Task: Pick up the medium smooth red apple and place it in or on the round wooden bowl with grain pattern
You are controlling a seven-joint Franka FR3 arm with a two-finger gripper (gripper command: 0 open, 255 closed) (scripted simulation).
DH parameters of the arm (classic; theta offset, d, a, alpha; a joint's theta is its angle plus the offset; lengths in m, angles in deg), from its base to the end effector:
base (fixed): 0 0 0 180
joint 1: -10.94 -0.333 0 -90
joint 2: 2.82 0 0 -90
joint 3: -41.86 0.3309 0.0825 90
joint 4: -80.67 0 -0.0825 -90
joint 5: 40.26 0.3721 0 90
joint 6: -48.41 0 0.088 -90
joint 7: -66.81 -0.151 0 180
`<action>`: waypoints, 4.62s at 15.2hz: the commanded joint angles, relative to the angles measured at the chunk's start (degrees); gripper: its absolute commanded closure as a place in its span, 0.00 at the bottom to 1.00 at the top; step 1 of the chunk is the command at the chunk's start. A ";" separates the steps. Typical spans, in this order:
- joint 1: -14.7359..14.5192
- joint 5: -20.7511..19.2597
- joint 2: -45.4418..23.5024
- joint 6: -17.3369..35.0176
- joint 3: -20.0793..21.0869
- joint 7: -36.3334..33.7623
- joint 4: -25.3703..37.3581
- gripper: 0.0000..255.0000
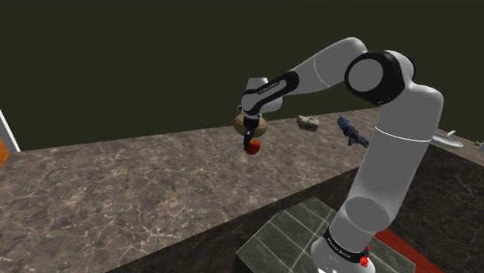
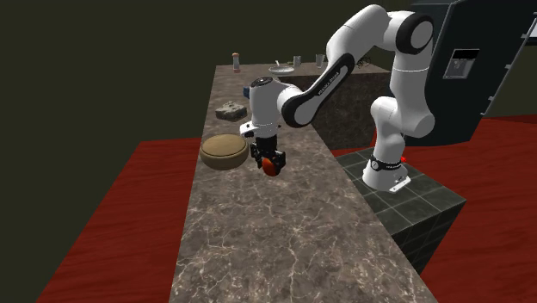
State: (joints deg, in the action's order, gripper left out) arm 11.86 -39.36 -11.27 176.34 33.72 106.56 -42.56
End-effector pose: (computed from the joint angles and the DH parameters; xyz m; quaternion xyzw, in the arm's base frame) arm 0.5344 -0.0839 0.3067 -0.9651 -0.2601 0.0309 0.0092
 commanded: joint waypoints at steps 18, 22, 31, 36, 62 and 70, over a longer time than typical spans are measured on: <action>-0.17 -1.14 6.66 -13.45 -0.09 -0.71 6.87 1.00; -0.20 -1.28 7.60 -16.42 -0.08 -0.80 8.90 1.00; -0.24 -1.47 9.02 -23.15 -0.03 -0.90 14.23 1.00; 1.68 -0.35 1.23 -25.50 -1.76 3.01 24.29 1.00; 10.26 4.90 -28.63 -29.73 -3.42 12.08 58.01 1.00; 10.26 4.90 -28.65 -29.74 -3.42 12.08 58.03 0.00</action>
State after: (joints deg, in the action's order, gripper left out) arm 22.12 -34.46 -39.92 146.60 30.30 118.64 15.47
